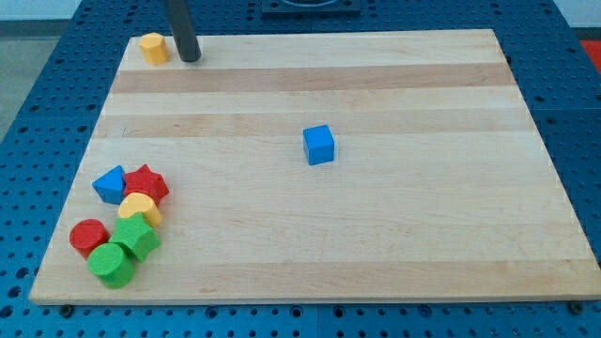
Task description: Place your arm at the top of the cube
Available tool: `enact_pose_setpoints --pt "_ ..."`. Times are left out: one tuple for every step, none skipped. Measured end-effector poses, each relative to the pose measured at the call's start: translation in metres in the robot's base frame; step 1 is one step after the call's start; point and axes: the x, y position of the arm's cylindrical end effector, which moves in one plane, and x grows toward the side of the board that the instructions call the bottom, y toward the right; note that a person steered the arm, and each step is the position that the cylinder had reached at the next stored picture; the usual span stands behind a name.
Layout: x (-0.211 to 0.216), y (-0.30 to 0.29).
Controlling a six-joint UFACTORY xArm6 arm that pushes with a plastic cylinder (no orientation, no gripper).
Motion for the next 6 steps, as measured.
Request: enact_pose_setpoints --pt "0.02 0.011" --pt "0.037 0.033" --pt "0.054 0.063" --pt "0.069 0.091" --pt "0.079 0.127" --pt "0.095 0.159"
